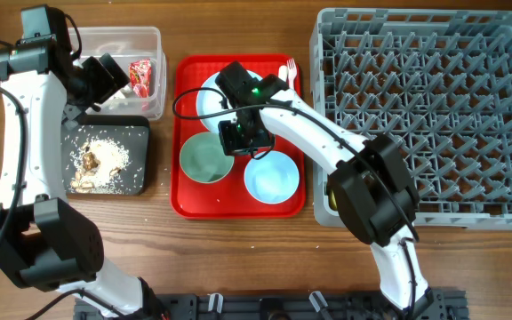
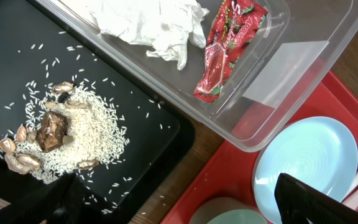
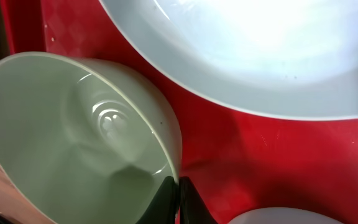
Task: Sort waste into correct bins and load items into the dishwasher rack
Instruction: 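Lift the green bowl and carry it right over the dish rack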
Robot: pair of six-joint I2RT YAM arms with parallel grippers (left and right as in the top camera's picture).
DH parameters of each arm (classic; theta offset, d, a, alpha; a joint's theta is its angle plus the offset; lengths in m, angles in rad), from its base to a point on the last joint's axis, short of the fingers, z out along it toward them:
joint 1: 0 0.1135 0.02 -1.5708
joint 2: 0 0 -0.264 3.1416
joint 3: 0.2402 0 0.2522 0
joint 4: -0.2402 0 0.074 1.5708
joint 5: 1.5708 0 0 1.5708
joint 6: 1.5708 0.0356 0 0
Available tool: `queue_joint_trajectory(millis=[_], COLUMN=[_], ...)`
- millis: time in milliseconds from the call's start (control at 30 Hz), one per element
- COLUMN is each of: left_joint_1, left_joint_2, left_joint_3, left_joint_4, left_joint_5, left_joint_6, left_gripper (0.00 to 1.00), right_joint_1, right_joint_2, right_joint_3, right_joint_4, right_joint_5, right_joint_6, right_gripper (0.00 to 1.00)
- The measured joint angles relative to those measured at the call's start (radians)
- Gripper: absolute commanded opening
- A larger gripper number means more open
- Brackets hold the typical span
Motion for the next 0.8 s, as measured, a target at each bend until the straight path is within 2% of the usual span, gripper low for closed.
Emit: queue_joint_trajectory(millis=[67, 167, 433, 500, 567, 600, 800], left_joint_1=[0.000, 0.000, 0.000, 0.000, 0.000, 0.000, 0.000], left_joint_2=[0.000, 0.000, 0.000, 0.000, 0.000, 0.000, 0.000], left_joint_3=[0.000, 0.000, 0.000, 0.000, 0.000, 0.000, 0.000], left_joint_4=[0.000, 0.000, 0.000, 0.000, 0.000, 0.000, 0.000], left_joint_5=[0.000, 0.000, 0.000, 0.000, 0.000, 0.000, 0.000], left_joint_6=[0.000, 0.000, 0.000, 0.000, 0.000, 0.000, 0.000], left_gripper=[1.00, 1.00, 1.00, 1.00, 1.00, 1.00, 1.00], right_joint_1=[0.000, 0.001, 0.021, 0.025, 0.026, 0.026, 0.026], right_joint_2=[0.000, 0.000, 0.002, 0.009, 0.020, 0.025, 0.036], right_joint_3=[0.000, 0.000, -0.005, -0.005, -0.005, -0.006, -0.008], right_joint_4=[0.005, 0.011, 0.026, 0.026, 0.026, 0.026, 0.018], right_joint_5=[0.002, 0.008, 0.031, 0.034, 0.036, 0.037, 0.038], right_joint_6=[0.005, 0.016, 0.056, 0.069, 0.083, 0.083, 0.097], right_gripper=[0.40, 0.41, 0.32, 0.25, 0.09, 0.05, 0.04])
